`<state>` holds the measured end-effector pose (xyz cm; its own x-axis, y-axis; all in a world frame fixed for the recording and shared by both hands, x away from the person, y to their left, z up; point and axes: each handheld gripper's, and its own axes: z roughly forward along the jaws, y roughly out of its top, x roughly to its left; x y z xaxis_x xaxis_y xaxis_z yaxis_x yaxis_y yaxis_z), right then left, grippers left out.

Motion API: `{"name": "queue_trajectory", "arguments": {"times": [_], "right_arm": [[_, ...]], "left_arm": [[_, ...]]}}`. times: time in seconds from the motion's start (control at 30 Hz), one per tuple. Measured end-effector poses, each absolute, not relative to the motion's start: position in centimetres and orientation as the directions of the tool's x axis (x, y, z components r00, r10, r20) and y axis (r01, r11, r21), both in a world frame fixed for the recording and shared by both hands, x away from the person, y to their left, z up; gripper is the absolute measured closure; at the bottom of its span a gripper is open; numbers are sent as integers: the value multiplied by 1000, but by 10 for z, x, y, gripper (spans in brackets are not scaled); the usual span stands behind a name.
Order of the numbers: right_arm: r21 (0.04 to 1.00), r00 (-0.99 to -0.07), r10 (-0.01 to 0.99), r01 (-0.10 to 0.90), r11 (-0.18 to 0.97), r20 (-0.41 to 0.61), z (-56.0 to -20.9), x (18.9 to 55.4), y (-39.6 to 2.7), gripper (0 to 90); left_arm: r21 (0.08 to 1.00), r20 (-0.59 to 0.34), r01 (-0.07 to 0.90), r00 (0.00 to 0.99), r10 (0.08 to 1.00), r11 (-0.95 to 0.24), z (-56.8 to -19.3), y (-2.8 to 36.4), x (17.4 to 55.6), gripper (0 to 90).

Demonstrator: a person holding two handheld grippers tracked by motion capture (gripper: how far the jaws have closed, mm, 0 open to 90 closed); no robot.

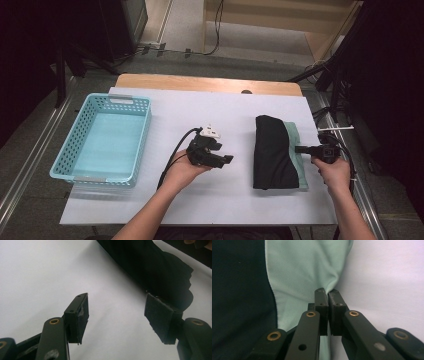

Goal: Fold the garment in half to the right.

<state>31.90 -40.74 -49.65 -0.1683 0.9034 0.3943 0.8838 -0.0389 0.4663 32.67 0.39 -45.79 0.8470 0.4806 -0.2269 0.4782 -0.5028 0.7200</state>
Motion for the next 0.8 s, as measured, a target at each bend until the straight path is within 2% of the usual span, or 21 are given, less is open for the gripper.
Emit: {"name": "queue_trajectory", "arguments": {"times": [0.33, 0.53, 0.8], "right_arm": [[443, -201, 910, 896, 21, 363, -507, 324, -389, 847], [434, -192, 894, 901, -4, 406, -508, 323, -386, 847], [433, -189, 898, 901, -2, 397, -506, 323, -379, 847]], "left_arm": [[720, -225, 478, 847, 482, -503, -459, 4, 327, 373], [721, -226, 480, 845, 485, -500, -458, 6, 329, 373], [729, -232, 489, 834, 500, -479, -453, 15, 334, 373]]}}
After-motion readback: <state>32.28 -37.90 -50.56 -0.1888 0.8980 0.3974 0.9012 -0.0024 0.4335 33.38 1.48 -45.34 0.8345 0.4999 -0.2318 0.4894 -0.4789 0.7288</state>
